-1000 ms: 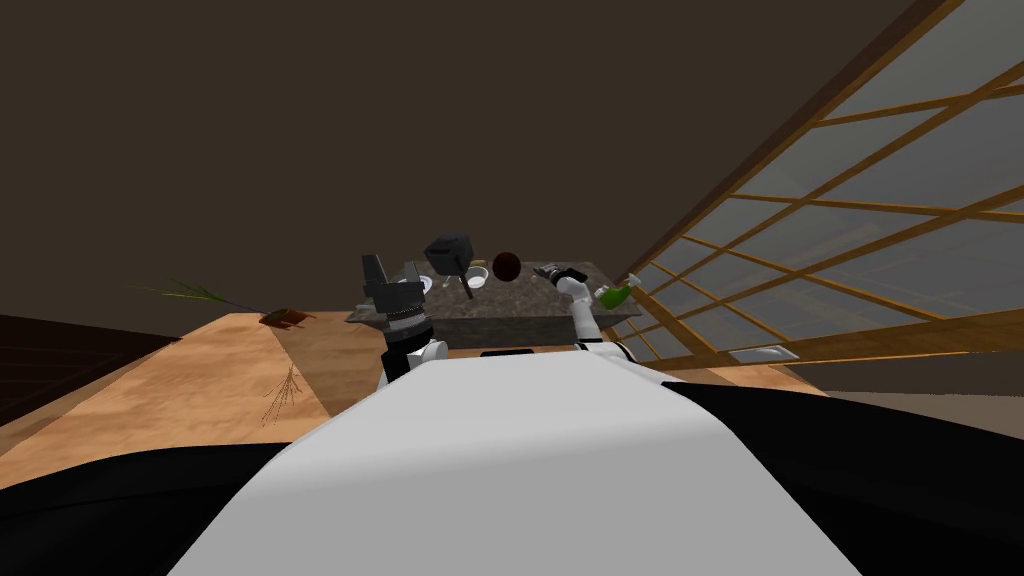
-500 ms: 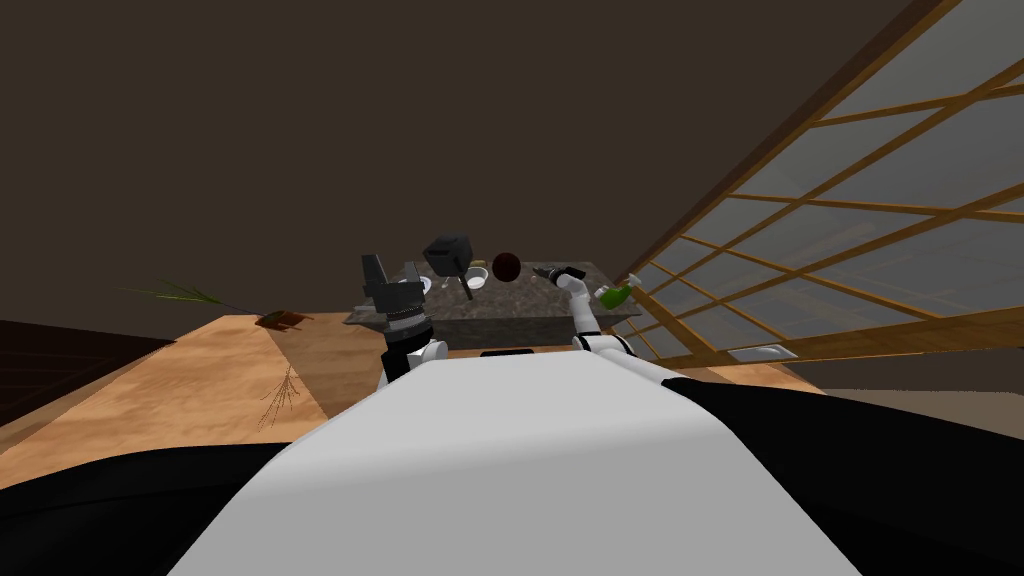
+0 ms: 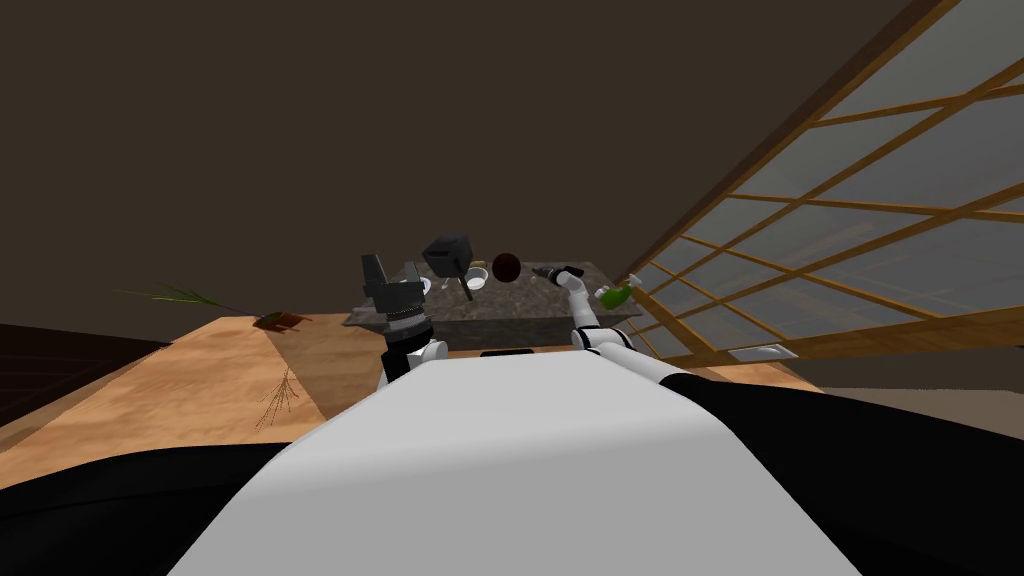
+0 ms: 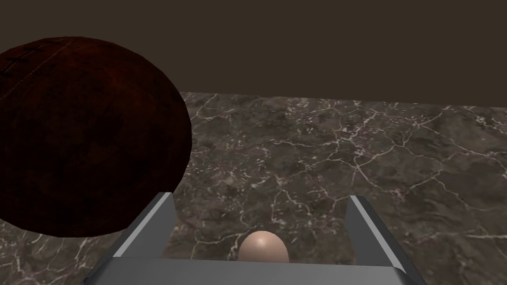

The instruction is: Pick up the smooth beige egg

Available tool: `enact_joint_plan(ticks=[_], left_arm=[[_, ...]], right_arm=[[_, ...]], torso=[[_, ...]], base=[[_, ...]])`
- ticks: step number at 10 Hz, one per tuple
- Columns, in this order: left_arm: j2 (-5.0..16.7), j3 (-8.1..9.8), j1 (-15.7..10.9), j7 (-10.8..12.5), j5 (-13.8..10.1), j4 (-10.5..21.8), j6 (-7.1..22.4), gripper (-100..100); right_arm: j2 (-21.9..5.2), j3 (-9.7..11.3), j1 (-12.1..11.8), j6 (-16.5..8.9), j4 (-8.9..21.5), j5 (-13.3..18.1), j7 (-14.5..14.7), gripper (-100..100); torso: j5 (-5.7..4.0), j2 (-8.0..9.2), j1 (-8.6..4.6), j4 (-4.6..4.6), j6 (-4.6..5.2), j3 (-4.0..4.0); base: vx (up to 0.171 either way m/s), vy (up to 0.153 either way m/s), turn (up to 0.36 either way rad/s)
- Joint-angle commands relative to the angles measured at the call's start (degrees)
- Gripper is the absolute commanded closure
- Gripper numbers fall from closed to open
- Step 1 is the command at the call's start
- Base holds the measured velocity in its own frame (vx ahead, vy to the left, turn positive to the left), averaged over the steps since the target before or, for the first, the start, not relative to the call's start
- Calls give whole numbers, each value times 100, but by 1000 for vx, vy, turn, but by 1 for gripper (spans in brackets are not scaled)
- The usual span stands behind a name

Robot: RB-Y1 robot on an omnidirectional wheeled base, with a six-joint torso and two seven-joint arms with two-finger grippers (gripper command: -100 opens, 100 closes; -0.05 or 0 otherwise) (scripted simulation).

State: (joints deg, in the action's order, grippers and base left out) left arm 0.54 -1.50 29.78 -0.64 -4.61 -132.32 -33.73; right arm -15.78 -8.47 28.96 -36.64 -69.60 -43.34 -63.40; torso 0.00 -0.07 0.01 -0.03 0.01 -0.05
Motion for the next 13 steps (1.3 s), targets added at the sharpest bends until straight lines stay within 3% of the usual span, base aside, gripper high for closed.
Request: enact_joint_plan(ticks=[1, 4, 5, 8, 13], left_arm=[[0, 0, 0, 0, 0, 0, 0, 0], [0, 0, 0, 0, 0, 0, 0, 0], [0, 0, 0, 0, 0, 0, 0, 0], [0, 0, 0, 0, 0, 0, 0, 0], [0, 0, 0, 0, 0, 0, 0, 0]], right_arm=[[-74, -51, 206, -81, 286, -233, -150, -100], [-105, -85, 369, -131, 838, -382, -283, -100], [-105, -85, 369, -131, 838, -382, -283, -100], [-150, -140, 644, -205, 1378, -643, -511, -100], [-168, -177, 836, -251, 2046, -848, -683, -100]], torso=[[0, 0, 0, 0, 0, 0], [0, 1, 1, 1, 0, 1], [0, 2, 0, 0, 0, 1], [0, 2, -1, 0, 1, 1], [0, 3, 0, 1, 0, 2]], base=[[13, 8, -8], [11, 8, -3], [7, 4, 0], [11, 9, 1], [9, 9, 3]])
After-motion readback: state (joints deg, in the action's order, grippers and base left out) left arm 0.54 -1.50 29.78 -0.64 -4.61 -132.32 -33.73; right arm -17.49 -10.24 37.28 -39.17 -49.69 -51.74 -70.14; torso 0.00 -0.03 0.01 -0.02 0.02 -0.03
